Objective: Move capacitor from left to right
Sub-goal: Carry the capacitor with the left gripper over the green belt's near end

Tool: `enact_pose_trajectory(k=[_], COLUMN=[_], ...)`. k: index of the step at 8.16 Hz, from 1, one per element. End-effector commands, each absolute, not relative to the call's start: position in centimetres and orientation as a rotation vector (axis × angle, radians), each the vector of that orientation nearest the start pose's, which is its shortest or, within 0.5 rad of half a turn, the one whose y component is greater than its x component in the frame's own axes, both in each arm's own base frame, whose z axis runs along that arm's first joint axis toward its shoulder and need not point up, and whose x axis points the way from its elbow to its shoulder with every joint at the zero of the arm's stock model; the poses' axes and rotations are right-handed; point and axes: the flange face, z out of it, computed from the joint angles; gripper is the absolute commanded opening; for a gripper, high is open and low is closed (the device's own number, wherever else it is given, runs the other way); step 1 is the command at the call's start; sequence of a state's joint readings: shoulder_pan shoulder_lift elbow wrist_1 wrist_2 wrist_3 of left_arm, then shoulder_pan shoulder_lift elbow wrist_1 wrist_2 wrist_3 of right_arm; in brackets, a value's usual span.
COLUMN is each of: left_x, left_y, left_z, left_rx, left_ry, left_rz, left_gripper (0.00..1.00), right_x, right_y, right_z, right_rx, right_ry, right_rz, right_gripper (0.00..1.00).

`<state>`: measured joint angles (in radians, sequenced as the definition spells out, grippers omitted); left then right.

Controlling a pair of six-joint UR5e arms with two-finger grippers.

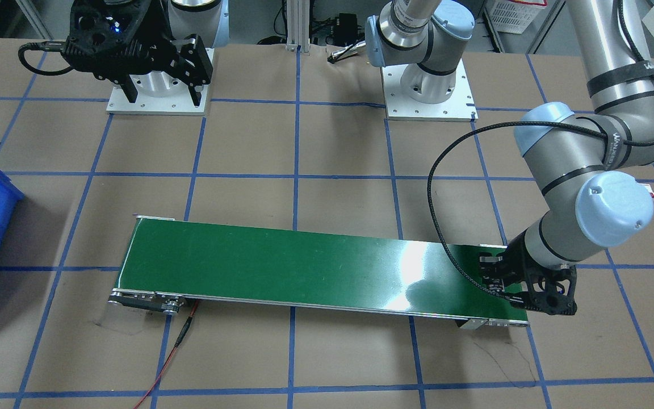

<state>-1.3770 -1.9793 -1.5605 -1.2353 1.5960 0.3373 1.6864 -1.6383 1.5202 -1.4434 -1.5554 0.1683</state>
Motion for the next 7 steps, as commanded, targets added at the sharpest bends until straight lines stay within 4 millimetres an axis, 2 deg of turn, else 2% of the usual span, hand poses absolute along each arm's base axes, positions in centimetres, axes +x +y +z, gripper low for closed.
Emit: enact_pose_trajectory(k=[1,3,4,5,6,7], left_x=[-1.1,-1.1,-1.1,-1.2,-1.6,-2.2], left_y=[-62.6,-62.4,-62.3,-62.5,-63.1,-63.7], left_z=[26.8,26.4,26.1,26.1,25.8,25.6], left_rx=[0.228,0.228,0.228,0.221,0.221,0.213], left_ry=[3.128,3.13,3.132,3.133,3.174,3.235], left_rz=[0.16,0.174,0.178,0.142,0.079,0.019], left_gripper=[0.0,0.0,0.17,0.61,0.88,1.0], right_x=[18.7,18.6,18.6,18.6,18.6,18.6], right_y=[-44.1,-44.1,-44.1,-44.1,-44.1,-44.1], right_z=[53.2,53.2,53.2,53.2,53.2,53.2], right_rx=[0.082,0.082,0.079,0.079,0.082,0.082], right_ry=[3.127,3.13,3.13,3.131,3.131,3.131], right_rz=[0.018,0.019,0.019,0.019,0.019,0.019], right_gripper=[1.0,1.0,1.0,1.0,1.0,1.0])
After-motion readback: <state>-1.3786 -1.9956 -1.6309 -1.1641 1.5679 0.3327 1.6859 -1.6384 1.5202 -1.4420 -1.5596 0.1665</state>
